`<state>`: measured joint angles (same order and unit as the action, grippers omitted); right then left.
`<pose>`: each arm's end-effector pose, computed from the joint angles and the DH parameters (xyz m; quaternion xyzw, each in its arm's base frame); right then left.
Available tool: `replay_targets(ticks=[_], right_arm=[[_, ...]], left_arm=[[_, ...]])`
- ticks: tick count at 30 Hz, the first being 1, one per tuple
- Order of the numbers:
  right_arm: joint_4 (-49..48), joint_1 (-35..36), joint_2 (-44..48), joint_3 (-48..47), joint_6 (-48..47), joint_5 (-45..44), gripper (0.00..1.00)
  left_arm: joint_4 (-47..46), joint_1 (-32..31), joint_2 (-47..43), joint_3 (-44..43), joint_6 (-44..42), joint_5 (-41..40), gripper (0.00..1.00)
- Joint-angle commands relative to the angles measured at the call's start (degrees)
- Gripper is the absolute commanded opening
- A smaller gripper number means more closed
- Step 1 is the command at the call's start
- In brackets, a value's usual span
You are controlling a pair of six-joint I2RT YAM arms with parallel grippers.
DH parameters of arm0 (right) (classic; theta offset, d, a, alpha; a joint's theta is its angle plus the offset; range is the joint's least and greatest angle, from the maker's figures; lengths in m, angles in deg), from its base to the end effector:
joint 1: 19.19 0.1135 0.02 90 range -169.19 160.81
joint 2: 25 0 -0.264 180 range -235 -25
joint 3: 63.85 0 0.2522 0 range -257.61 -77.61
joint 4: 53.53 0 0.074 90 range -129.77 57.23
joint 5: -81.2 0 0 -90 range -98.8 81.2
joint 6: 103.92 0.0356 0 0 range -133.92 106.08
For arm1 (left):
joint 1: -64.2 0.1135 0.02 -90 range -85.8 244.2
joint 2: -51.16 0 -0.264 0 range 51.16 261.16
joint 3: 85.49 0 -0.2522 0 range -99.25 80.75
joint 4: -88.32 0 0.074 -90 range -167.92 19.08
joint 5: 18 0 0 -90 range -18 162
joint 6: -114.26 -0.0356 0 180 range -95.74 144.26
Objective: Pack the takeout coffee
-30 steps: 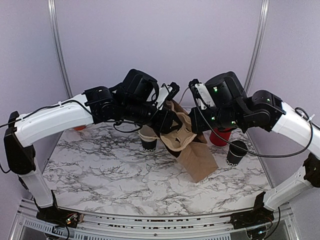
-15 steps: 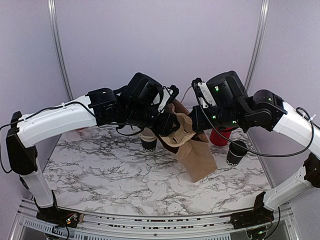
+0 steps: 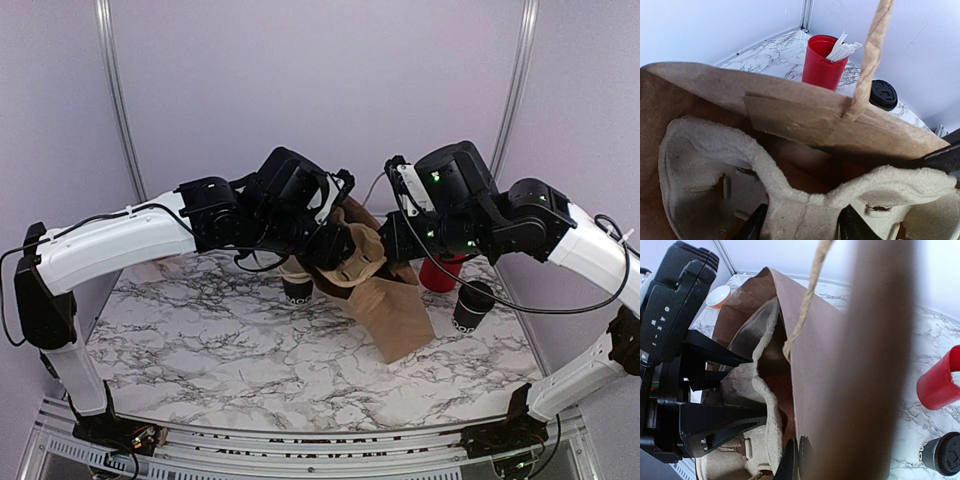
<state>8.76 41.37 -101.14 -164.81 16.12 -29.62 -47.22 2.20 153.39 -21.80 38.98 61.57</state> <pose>0.1441 0.2296 0.4104 -0.1550 0.8719 0.1954 0.4213 0.2003 -0.3630 0.3777 0.3051 0.8097 -0.2454 0.4371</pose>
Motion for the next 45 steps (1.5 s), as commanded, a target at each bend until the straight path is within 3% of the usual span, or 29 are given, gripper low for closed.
replay_targets(ticks=[1, 16, 32, 45], right_arm=[[0.4, 0.7, 1.5, -1.3, 0.1, 0.4, 0.0], [2.2, 0.7, 2.1, -0.6, -1.0, 0.1, 0.0], [0.4, 0.7, 2.0, -1.8, 1.8, 0.0, 0.0], [-2.1, -0.4, 3.2, -1.8, 3.7, 1.3, 0.0]], left_arm=[[2.0, 0.0, 0.4, -2.2, -1.3, -1.9, 0.49], [2.9, 0.2, -0.1, -3.5, -4.8, -2.4, 0.5], [3.9, -1.0, 2.7, -5.7, -6.0, 3.0, 0.5], [3.3, -4.5, 5.1, -6.4, -9.3, -0.7, 0.5]])
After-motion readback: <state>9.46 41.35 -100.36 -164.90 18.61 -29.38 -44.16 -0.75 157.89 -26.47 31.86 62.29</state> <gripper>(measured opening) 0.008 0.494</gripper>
